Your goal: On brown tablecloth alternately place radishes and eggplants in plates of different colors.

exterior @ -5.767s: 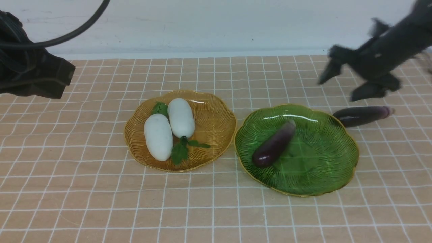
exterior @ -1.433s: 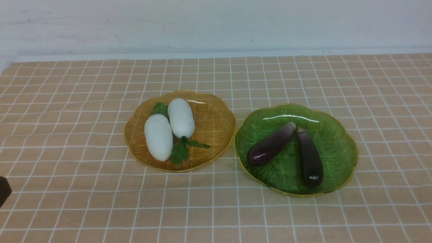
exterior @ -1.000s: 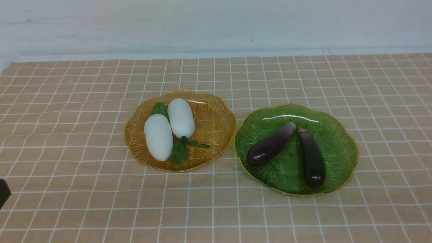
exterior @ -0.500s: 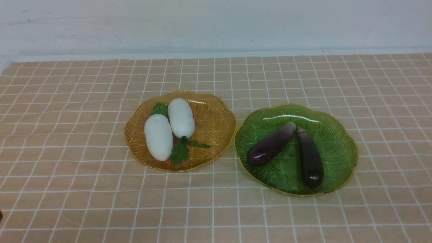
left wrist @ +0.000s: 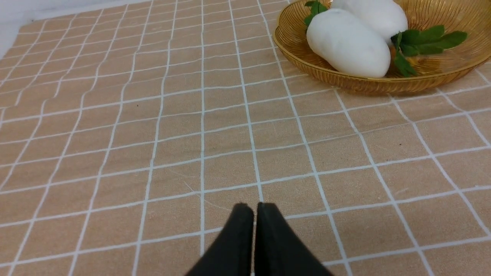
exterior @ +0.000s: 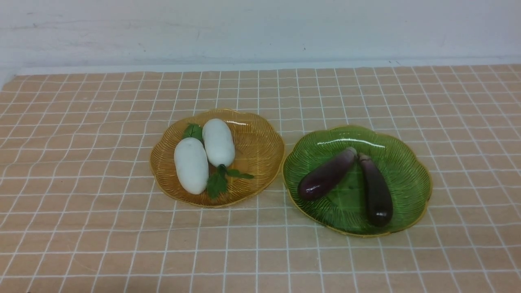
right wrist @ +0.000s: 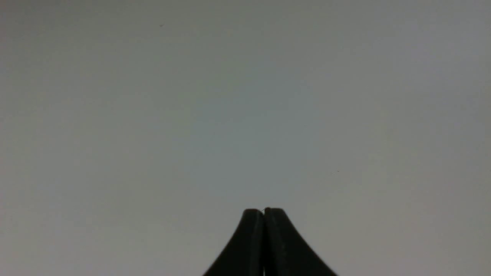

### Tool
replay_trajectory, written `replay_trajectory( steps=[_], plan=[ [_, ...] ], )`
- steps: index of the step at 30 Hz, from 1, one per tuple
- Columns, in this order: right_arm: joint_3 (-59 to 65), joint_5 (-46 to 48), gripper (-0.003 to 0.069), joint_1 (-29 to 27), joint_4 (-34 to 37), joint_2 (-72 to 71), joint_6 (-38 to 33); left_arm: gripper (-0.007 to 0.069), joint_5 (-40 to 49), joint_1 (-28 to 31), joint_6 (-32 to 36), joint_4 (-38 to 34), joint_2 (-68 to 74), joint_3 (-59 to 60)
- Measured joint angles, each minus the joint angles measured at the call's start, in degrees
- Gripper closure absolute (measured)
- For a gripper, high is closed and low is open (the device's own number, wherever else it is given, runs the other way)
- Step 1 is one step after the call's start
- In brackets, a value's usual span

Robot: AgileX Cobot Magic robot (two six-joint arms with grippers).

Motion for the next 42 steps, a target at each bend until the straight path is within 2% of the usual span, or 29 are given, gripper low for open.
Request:
replay_trajectory(
  steps=[25, 32, 35, 42],
  plan=[
    [0.0, 0.38, 0.0674, 0.0, -0.06, 0.0, -0.42, 0.0627, 0.0, 0.05, 0.0, 0.0, 0.0, 0.0],
    [1.94, 10.82, 0.0674, -2.31, -2.35, -1.06, -2.67, 0.0627, 0.0, 0.05, 0.0, 0.0, 0.0, 0.0],
    [8.11, 19.38, 0.0674, -5.69, -4.07, -1.44, -3.19, 0.0627, 0.0, 0.05, 0.0, 0.0, 0.0, 0.0],
    [19.51, 26.81, 0.0674, -8.24, -5.21, -1.52, -3.15, 0.0627, 0.0, 0.05, 0.0, 0.0, 0.0, 0.0]
  ],
)
